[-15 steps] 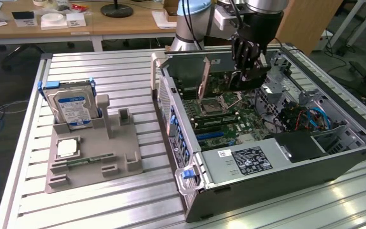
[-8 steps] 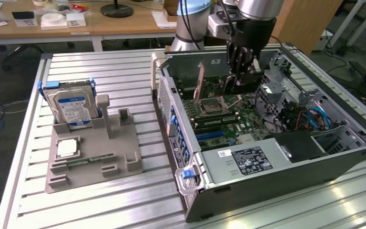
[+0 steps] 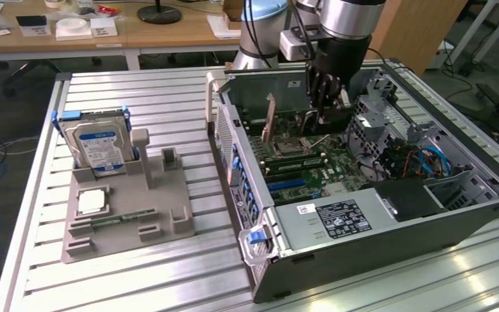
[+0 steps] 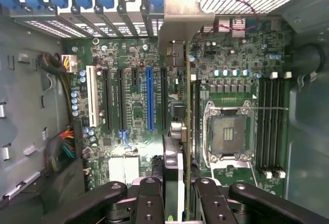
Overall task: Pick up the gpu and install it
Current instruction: 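Insert the gpu into the slot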
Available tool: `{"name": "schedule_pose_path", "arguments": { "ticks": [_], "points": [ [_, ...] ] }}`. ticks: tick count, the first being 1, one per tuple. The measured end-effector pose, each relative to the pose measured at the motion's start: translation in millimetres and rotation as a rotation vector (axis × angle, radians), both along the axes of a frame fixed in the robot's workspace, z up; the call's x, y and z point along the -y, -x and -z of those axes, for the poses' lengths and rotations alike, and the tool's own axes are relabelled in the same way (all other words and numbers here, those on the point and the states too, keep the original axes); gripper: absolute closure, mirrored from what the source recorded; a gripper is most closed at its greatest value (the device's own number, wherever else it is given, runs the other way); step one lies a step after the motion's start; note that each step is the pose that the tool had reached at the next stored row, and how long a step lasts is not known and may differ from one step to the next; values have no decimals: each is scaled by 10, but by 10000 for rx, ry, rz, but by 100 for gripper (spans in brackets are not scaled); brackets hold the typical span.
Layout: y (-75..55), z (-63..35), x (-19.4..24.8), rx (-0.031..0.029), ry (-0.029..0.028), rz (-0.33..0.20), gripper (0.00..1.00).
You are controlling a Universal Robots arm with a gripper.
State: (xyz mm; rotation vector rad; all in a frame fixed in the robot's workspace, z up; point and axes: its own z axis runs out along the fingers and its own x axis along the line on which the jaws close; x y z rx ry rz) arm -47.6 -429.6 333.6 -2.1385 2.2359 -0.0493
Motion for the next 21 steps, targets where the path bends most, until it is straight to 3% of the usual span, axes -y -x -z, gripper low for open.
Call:
{"name": "schedule_pose_path", "arguments": {
  "ticks": [5, 11, 16, 21],
  "points": [
    [3, 48, 53, 2, -4, 28, 72],
    [48, 146, 59, 2, -21, 27, 72],
    [48, 194, 169, 0, -86, 30, 72],
    [48, 232, 178, 2, -103, 31, 72]
  ]
}}
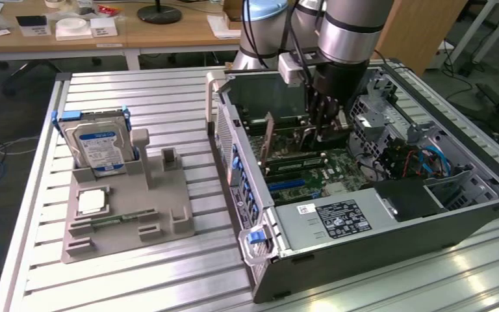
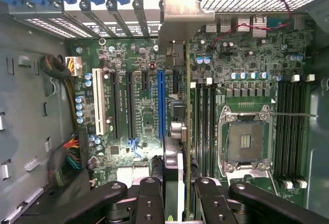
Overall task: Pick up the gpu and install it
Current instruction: 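Insert the gpu into the slot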
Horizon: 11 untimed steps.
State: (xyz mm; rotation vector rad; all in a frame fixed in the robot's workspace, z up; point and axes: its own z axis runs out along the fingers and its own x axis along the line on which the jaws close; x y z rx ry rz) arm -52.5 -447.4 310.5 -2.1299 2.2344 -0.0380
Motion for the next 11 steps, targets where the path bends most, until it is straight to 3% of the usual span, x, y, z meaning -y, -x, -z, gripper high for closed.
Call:
{"name": "schedule_pose_path", "arguments": {
  "ticks": [6, 11],
  "points": [
    [14, 63, 1, 0, -1, -1, 72],
    [15, 101, 45, 0, 0, 0, 72]
  ]
}}
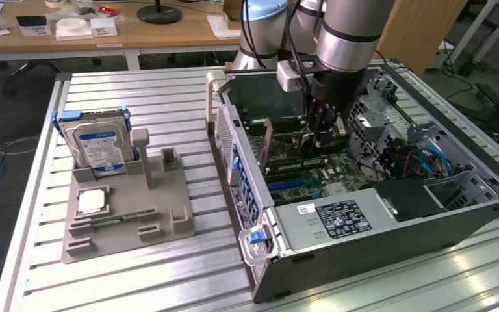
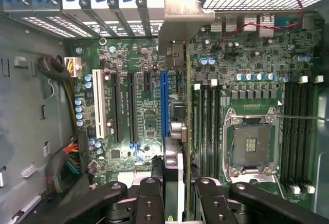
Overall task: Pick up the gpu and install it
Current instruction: 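Insert the gpu into the slot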
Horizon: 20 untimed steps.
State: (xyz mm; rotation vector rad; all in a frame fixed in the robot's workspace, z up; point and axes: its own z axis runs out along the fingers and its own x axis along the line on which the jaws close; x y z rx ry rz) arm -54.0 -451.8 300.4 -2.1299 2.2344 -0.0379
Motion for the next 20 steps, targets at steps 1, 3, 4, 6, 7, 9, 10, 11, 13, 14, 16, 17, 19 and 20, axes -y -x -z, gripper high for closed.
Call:
{"name": "schedule_pose_path", "arguments": {
  "ticks": [1, 3, 4, 6, 7, 9, 10, 11, 13, 14, 16, 17, 19, 20],
  "points": [
    [1, 7, 8, 0, -1, 0, 72],
    [2, 19, 26, -1, 0, 0, 72],
    [2, 25, 40, 0, -2, -1, 72],
    [2, 39, 62, 0, -3, 0, 72],
    [3, 50, 68, 1, -6, 0, 72],
    [4, 65, 70, 0, -6, 1, 72],
    [4, 72, 70, 0, -6, 0, 72],
    [5, 81, 70, 0, -6, -1, 72],
    [12, 102, 70, 0, -6, 0, 72],
    [20, 114, 70, 0, -5, 0, 72],
    [33, 133, 70, 0, -6, 0, 72],
    [34, 140, 70, 0, -5, -1, 72],
    [34, 162, 70, 0, -6, -2, 72],
    [34, 174, 70, 0, -7, -1, 72]
  ]
}}
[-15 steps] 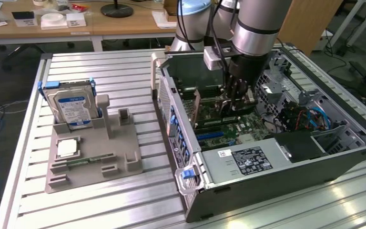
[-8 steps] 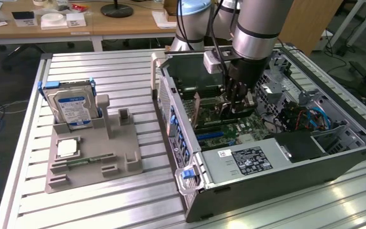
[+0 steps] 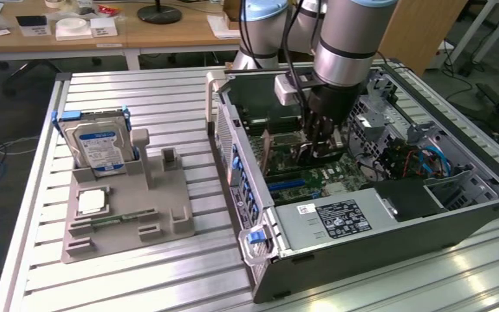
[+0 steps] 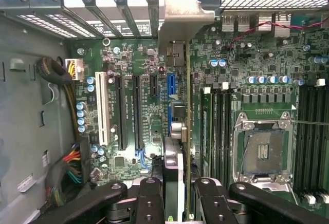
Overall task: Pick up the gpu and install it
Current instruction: 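Insert the gpu into the slot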
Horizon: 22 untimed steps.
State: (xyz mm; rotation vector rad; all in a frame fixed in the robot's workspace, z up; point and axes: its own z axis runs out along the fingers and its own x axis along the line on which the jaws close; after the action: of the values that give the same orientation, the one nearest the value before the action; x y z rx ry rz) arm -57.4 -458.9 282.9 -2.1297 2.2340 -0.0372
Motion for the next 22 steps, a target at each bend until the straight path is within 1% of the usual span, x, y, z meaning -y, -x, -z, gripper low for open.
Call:
{"name": "schedule_pose_path", "arguments": {
  "ticks": [19, 22],
  "points": [
    [54, 172, 7, -1, 2, 30, 72],
    [54, 177, 8, -1, 3, 31, 72]
  ]
}}
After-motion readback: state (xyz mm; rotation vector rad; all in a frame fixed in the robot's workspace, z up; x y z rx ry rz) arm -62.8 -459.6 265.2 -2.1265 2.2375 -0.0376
